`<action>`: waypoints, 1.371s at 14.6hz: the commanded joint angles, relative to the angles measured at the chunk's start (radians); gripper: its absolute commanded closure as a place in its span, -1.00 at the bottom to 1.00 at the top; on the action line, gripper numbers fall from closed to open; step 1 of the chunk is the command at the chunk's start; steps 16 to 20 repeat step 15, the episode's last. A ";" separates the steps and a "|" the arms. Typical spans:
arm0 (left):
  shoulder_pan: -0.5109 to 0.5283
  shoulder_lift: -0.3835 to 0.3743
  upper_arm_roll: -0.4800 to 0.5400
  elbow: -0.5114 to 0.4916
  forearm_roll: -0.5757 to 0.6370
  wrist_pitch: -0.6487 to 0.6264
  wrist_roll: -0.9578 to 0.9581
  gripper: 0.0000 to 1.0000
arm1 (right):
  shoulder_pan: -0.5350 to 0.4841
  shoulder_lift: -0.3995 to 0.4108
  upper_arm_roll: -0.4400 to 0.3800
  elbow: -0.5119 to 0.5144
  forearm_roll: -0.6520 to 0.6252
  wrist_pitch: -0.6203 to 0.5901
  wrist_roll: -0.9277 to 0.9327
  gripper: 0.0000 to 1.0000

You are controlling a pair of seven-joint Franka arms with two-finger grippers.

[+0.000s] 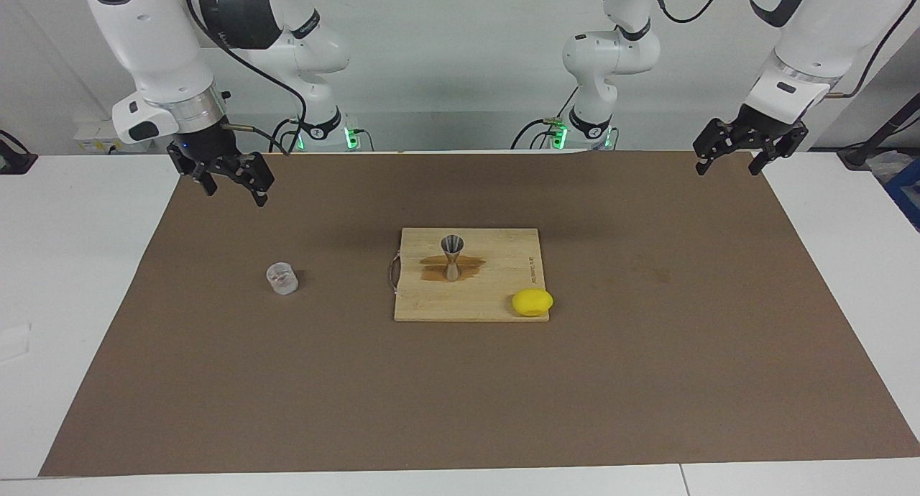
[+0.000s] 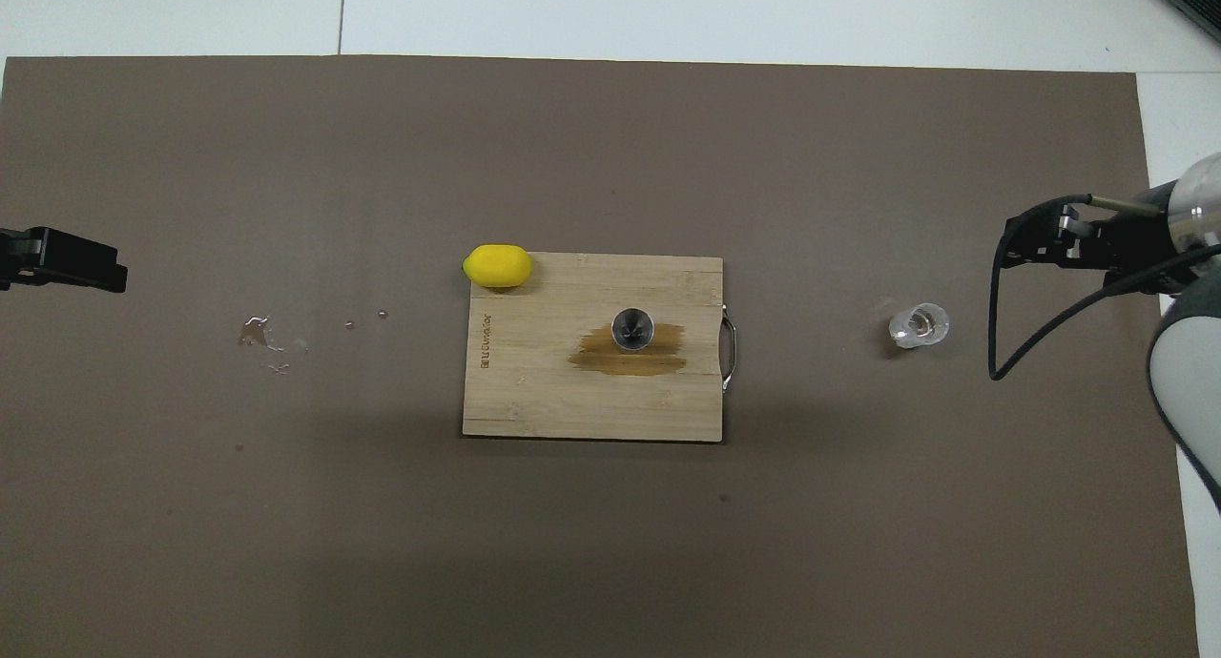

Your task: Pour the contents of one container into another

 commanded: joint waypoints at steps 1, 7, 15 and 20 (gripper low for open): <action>0.007 -0.004 -0.009 0.000 0.012 0.000 -0.011 -1.00 | -0.002 -0.007 0.005 -0.012 0.021 -0.024 -0.039 -0.98; 0.005 -0.004 -0.008 -0.002 0.011 0.000 -0.007 -1.00 | 0.004 -0.030 0.010 -0.041 0.021 -0.067 -0.214 -0.98; 0.004 -0.007 -0.009 -0.016 0.011 0.014 -0.021 -1.00 | 0.004 -0.029 0.010 -0.041 0.021 -0.064 -0.209 -0.98; 0.004 -0.007 -0.009 -0.016 0.011 0.014 -0.021 -1.00 | 0.004 -0.029 0.010 -0.041 0.021 -0.064 -0.209 -0.98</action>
